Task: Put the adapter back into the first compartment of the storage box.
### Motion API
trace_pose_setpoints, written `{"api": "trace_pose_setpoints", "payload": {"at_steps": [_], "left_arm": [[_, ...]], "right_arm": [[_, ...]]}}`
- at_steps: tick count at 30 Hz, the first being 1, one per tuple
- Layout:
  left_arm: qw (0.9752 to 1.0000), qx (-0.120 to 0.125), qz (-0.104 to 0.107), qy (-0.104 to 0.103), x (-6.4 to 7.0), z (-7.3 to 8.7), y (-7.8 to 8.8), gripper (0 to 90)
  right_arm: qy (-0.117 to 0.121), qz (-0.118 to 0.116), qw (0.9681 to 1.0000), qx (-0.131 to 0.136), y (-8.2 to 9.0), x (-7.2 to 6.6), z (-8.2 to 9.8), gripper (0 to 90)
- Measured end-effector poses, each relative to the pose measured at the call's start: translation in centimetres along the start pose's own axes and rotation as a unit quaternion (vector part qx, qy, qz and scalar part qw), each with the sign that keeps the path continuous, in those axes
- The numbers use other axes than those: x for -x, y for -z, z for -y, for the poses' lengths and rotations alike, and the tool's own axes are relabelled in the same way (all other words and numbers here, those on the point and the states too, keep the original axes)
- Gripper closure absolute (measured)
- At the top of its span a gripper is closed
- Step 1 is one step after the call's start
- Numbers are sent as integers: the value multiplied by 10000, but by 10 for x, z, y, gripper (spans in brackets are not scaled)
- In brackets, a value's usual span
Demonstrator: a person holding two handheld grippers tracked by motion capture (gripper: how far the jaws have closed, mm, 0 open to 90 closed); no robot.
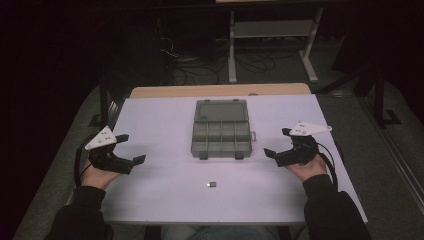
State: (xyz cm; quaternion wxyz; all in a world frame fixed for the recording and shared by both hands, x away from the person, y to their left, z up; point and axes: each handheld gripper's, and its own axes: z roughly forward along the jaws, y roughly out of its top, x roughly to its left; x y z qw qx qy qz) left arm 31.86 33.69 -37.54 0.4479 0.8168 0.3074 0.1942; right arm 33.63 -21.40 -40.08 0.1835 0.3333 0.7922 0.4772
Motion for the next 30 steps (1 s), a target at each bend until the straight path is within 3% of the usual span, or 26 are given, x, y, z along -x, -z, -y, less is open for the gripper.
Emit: {"api": "trace_pose_setpoints", "payload": {"at_steps": [19,30], "left_arm": [[9981,-269,394,-393,16,-33,-17,0],[9940,-459,698,-702,31,-52,-37,0]], "right_arm": [[-26,11,10000,35,3,2,0,0],[-27,-33,10000,8,2,2,0,0]]}}
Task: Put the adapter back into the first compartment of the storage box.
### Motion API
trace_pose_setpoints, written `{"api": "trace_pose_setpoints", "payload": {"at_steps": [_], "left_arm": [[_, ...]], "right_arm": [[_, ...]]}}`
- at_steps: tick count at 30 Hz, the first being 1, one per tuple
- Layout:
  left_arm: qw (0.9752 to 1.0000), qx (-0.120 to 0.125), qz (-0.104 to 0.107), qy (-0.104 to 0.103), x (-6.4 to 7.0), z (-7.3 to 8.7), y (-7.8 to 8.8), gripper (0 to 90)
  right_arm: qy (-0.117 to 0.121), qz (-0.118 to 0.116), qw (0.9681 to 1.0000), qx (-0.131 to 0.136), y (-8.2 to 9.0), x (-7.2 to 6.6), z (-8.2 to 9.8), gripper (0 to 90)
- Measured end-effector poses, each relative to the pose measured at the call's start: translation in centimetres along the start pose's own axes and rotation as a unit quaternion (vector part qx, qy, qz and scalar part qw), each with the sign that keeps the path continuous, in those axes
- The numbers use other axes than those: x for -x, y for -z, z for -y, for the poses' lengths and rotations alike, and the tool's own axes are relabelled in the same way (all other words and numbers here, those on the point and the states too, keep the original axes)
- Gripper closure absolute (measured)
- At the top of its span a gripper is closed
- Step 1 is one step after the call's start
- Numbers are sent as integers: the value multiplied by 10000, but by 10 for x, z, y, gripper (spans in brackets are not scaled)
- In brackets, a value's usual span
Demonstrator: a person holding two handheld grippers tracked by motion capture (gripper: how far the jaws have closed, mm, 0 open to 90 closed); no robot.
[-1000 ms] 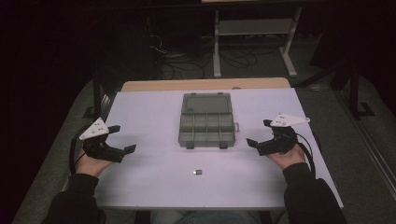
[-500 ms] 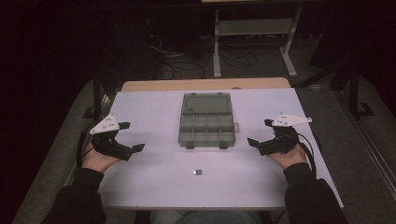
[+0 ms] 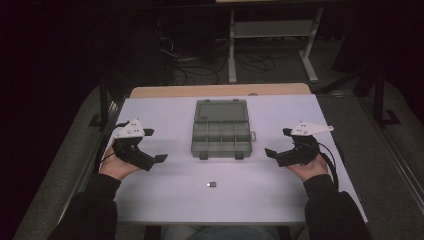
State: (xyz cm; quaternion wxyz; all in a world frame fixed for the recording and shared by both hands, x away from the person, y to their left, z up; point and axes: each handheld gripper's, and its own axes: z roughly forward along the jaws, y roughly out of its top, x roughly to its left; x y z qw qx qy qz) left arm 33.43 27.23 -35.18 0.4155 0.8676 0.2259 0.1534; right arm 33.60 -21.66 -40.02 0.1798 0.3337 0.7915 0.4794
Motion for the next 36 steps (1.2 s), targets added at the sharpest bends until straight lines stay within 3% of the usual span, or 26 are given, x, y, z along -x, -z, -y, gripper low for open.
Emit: {"api": "trace_pose_setpoints", "payload": {"at_steps": [22,36], "left_arm": [[9979,-235,496,-343,20,-27,-34,0],[9936,-470,800,-641,38,-39,-61,0]], "right_arm": [[21,-39,10000,-59,-2,-1,0,0],[47,-62,9999,-90,-2,-2,0,0]]}}
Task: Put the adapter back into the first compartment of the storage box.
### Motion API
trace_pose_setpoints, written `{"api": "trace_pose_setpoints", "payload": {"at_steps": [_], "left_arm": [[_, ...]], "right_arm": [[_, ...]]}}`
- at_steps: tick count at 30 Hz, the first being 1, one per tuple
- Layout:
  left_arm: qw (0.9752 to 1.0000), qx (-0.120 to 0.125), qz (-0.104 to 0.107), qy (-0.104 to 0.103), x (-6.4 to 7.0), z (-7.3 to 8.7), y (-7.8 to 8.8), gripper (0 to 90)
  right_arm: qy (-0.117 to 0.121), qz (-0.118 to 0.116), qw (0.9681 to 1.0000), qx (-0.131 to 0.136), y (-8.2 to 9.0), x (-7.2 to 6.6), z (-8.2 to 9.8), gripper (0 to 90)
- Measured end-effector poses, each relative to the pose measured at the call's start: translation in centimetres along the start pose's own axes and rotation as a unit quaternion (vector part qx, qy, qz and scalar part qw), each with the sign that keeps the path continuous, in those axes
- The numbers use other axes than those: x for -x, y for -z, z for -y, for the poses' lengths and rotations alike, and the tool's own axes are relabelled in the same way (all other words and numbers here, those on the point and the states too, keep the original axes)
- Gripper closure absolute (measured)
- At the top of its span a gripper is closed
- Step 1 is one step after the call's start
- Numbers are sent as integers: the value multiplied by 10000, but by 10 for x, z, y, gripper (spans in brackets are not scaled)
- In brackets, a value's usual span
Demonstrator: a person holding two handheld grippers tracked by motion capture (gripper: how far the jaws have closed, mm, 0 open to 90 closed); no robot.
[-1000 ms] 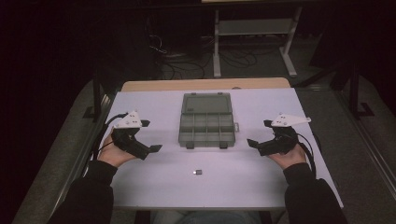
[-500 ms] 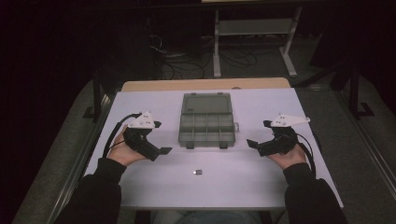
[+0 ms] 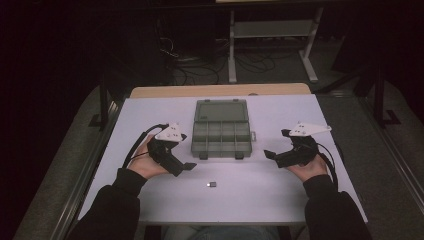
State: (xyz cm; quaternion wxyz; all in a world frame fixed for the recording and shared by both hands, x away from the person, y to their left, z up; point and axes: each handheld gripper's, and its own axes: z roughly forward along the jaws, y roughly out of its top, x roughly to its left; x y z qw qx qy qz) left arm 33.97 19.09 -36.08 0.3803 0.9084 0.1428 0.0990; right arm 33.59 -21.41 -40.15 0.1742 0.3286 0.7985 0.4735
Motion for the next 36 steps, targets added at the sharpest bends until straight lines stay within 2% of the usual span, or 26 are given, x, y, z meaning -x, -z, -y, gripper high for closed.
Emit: {"api": "trace_pose_setpoints", "payload": {"at_steps": [8,19,36], "left_arm": [[9995,-175,205,-137,8,-5,-17,0],[9985,-293,399,-229,17,-10,-34,0],[9951,-588,653,-449,34,-11,-59,0]], "right_arm": [[1,-13,10000,-26,-1,0,0,0],[8,-26,10000,-33,-1,-1,0,0],[53,-31,10000,-75,-1,-2,0,0]]}}
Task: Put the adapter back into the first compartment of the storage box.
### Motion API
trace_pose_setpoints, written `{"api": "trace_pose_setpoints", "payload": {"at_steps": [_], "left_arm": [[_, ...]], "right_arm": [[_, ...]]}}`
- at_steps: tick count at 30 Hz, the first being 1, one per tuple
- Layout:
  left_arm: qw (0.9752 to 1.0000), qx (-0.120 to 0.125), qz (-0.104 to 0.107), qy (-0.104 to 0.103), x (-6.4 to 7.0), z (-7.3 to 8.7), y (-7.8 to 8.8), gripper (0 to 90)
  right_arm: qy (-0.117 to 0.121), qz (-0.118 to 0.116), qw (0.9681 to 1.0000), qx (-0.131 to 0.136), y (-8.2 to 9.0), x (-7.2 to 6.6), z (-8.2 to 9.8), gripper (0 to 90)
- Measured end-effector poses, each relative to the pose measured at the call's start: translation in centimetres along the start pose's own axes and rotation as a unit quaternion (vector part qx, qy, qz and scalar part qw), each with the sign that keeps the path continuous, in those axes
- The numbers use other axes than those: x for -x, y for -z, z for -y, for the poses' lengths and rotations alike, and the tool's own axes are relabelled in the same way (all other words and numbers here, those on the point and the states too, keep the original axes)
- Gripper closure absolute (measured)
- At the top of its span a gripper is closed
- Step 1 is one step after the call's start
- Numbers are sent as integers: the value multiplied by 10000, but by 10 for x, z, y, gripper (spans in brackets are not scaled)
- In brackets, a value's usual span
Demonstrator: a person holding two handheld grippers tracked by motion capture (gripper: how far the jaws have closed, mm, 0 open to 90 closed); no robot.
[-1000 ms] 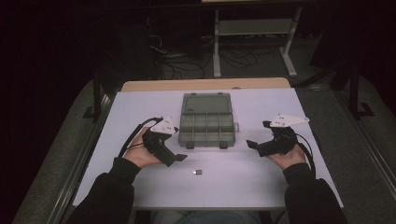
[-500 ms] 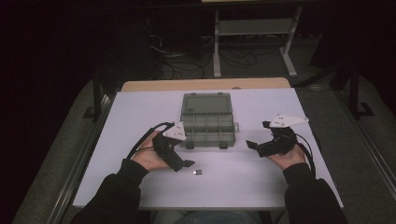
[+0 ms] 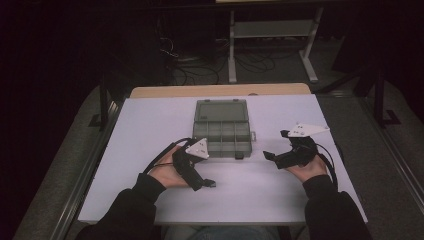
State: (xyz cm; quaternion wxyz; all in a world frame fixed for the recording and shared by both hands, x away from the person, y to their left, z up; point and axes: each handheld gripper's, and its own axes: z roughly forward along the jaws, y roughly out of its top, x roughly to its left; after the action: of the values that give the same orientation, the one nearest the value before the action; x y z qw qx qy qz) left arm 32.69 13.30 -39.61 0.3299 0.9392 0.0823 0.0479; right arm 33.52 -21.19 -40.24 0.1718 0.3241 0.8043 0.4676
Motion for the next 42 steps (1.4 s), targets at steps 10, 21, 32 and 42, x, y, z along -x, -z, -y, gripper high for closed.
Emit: {"api": "trace_pose_setpoints", "payload": {"at_steps": [10,21,32,42], "left_arm": [[9993,-245,215,-184,7,4,-16,16],[9981,-326,479,-216,8,8,-23,130],[9967,-512,574,-273,7,13,-31,269],[9961,-496,669,-290,6,13,-35,459]], "right_arm": [[15,-27,10000,-7,0,0,0,0],[39,-39,10000,-17,0,-1,0,0],[50,-54,10000,-32,-1,-2,0,0],[63,-49,10000,-18,0,-1,0,0]]}}
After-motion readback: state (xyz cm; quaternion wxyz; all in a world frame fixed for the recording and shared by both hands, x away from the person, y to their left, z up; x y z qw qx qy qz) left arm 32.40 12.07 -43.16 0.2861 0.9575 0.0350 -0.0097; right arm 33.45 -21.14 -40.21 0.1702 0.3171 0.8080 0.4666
